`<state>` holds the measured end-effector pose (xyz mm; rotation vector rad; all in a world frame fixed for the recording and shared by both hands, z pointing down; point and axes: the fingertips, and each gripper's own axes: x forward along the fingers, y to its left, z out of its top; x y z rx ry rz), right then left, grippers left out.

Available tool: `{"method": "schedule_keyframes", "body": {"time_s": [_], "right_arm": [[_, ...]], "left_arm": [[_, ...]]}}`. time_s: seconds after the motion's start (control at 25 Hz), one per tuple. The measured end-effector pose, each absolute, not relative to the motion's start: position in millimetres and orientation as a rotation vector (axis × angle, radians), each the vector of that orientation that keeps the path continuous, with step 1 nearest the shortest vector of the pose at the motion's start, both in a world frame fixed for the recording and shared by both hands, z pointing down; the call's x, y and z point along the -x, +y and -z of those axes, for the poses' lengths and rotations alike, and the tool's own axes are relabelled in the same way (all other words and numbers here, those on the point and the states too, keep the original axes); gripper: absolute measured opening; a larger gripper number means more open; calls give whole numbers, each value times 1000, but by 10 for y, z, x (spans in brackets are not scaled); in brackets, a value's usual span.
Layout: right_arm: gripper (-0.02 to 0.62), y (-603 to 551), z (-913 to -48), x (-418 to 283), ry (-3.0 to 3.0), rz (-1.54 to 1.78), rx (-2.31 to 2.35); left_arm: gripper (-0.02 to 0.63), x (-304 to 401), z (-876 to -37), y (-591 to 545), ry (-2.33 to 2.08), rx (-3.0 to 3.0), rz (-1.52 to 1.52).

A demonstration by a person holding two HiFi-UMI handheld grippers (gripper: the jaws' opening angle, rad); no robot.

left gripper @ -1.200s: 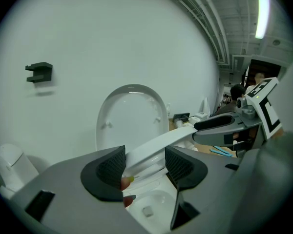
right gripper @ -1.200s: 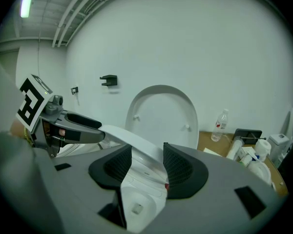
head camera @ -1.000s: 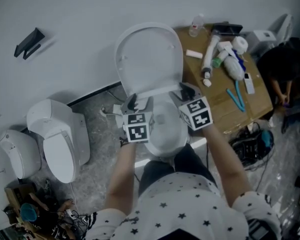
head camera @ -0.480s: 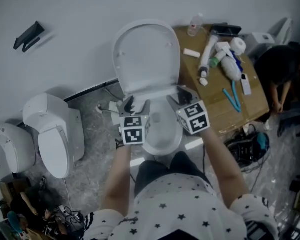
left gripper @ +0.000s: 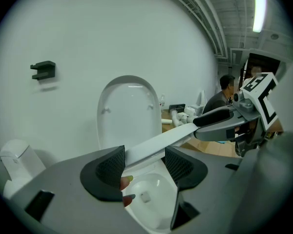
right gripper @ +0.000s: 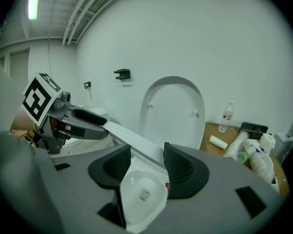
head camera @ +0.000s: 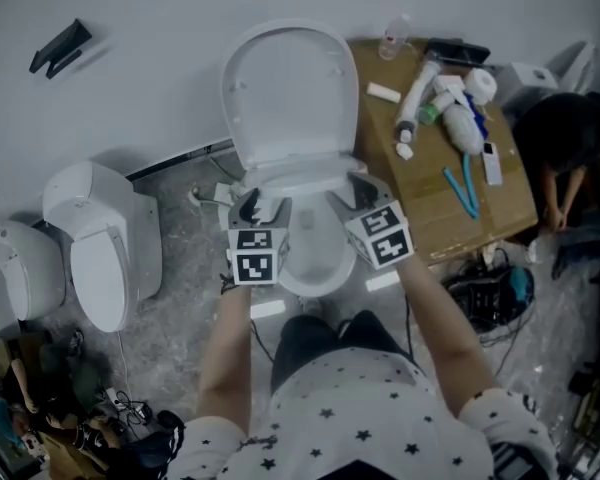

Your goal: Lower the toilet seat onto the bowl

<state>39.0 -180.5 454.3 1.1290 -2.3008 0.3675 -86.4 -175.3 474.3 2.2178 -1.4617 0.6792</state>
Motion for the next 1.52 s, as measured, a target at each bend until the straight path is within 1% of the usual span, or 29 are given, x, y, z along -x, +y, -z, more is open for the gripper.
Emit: {"method": "schedule_keyframes", "body": {"time_s": [1.52], "right_arm": [[204,-1123,-4904,-477,-2368,-456,-1059]], "left_arm": [[242,816,-5178,-1033,-1484,-2141,-690]]}}
